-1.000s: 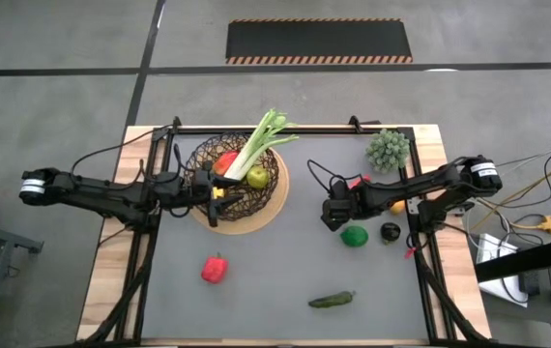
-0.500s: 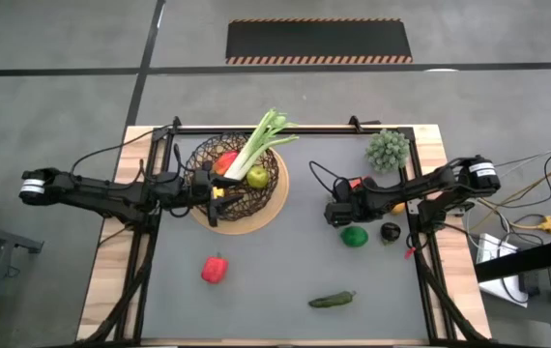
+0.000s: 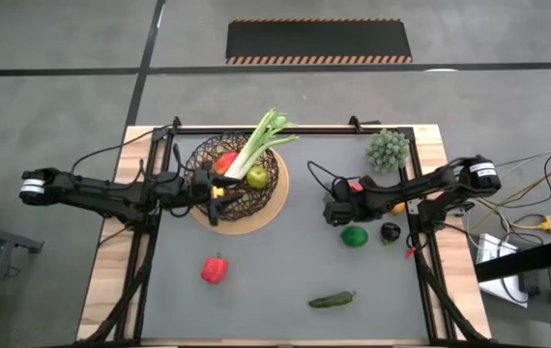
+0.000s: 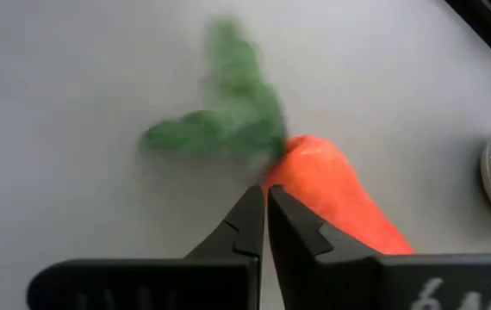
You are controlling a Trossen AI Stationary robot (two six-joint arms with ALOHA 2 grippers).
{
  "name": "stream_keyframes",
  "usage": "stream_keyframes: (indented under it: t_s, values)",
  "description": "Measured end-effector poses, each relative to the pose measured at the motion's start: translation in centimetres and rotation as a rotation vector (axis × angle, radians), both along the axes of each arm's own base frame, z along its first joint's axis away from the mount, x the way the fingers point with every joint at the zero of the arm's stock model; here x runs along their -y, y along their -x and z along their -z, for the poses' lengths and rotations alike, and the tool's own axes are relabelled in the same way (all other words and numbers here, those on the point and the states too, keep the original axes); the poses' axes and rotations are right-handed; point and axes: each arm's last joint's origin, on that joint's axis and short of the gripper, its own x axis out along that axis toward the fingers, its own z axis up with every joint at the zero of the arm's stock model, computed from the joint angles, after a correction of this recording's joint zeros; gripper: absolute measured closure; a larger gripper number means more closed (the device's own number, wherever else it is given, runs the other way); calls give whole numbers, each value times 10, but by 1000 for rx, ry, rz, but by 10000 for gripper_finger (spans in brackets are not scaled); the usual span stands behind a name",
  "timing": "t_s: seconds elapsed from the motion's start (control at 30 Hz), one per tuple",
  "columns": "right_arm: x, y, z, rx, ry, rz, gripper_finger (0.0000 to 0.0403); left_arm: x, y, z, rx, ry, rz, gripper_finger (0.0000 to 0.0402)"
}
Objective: Build produce basket
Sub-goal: Put the orange carrot into the black wire basket
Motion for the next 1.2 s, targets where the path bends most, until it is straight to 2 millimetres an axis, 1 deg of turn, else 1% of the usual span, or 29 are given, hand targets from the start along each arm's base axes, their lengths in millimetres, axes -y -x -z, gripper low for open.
stream_keyframes:
  t_s: [0.13, 0.23, 0.3, 0.4, 0.47, 0.5, 0.57, 0.63, 0.7, 0.8, 0.9, 1.0, 1.1, 1.2]
  values:
    - [0, -1, -9, 45, -12, 2, 394, -1, 0, 0, 1, -1, -20, 200]
    - [0, -3, -20, 110, -17, 9, 394, -1, 0, 0, 3, -1, -21, 200]
    - [-1, -4, -29, 124, -10, -35, 394, -1, 0, 0, 1, -1, -23, 200]
    - [-1, 0, -43, 74, -10, -179, 394, -1, 0, 0, 0, -1, -24, 200]
    - [6, 4, -51, 51, -60, -213, 389, -1, 0, 0, 1, -1, -24, 200]
    - [13, 6, -56, 48, -128, -201, 383, -1, 0, 0, 2, -1, -23, 200]
    - [29, 13, -61, 37, -275, -136, 361, -1, 0, 0, 4, -1, -24, 200]
    - [44, 19, -60, 13, -358, -80, 329, -1, 0, -1, 7, -1, -24, 200]
    - [56, 23, -58, -17, -387, -78, 291, -1, 0, -1, 12, -17, -23, 200]
    - [70, 25, -52, -91, -364, -134, 228, -1, 0, -3, 22, -25, -23, 200]
    - [77, 21, -44, -158, -348, -236, 173, -1, 0, -3, 23, -25, -23, 200]
    - [81, 16, -34, -225, -314, -300, 130, -1, 0, -3, 24, -26, -23, 200]
    - [84, 11, -24, -285, -280, -311, 104, -1, 0, -3, 19, -45, -23, 200]
    - [86, 8, -14, -340, -260, -321, 96, -1, 0, -3, 19, -47, -23, 200]
